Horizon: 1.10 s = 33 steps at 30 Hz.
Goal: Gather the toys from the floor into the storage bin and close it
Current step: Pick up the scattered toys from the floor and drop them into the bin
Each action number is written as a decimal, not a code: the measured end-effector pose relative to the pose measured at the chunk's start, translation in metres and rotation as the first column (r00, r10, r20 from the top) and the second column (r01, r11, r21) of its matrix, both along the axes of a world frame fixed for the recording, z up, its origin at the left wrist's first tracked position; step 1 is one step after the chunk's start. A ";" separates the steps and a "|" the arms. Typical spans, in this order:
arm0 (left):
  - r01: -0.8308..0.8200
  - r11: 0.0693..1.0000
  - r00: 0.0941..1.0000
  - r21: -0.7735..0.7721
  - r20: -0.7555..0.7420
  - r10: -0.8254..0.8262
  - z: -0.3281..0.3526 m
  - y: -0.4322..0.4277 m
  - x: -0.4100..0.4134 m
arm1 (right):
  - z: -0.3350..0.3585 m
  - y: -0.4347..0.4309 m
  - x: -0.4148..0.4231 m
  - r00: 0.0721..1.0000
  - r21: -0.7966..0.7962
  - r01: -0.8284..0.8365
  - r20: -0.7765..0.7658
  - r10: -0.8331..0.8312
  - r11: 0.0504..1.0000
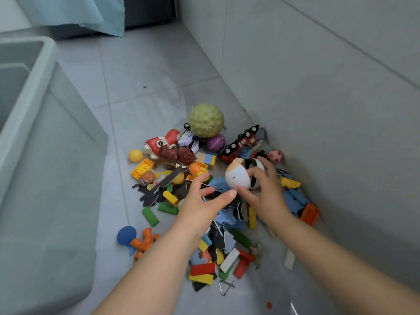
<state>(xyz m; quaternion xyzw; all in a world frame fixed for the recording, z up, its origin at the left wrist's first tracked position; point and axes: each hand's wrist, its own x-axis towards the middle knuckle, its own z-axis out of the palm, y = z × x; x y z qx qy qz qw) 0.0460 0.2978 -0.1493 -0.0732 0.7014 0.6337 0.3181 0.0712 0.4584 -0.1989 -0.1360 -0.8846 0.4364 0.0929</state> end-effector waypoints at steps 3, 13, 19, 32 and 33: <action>0.069 0.993 0.996 0.099 -0.062 -0.063 0.020 0.004 0.002 | 0.045 -0.017 0.026 0.967 -0.051 -0.233 -0.120 0.226 0.971; 0.314 0.935 0.719 -0.164 -0.602 -0.347 0.154 -0.092 -0.016 | 0.154 -0.100 0.032 0.890 -0.361 -0.427 -0.332 0.313 0.829; 0.037 0.854 0.580 -0.518 -0.685 -0.441 0.200 -0.235 -0.023 | 0.155 -0.201 0.026 0.731 -0.260 -0.681 -0.194 0.654 0.684; -0.278 0.688 0.854 -0.670 -0.501 -0.143 0.110 -0.331 -0.031 | 0.132 -0.246 0.044 0.657 -0.012 -0.753 -0.050 0.752 0.657; -0.317 0.692 0.827 -0.649 -0.546 -0.133 0.115 -0.322 -0.035 | 0.129 -0.242 0.045 0.676 -0.031 -0.737 -0.038 0.736 0.676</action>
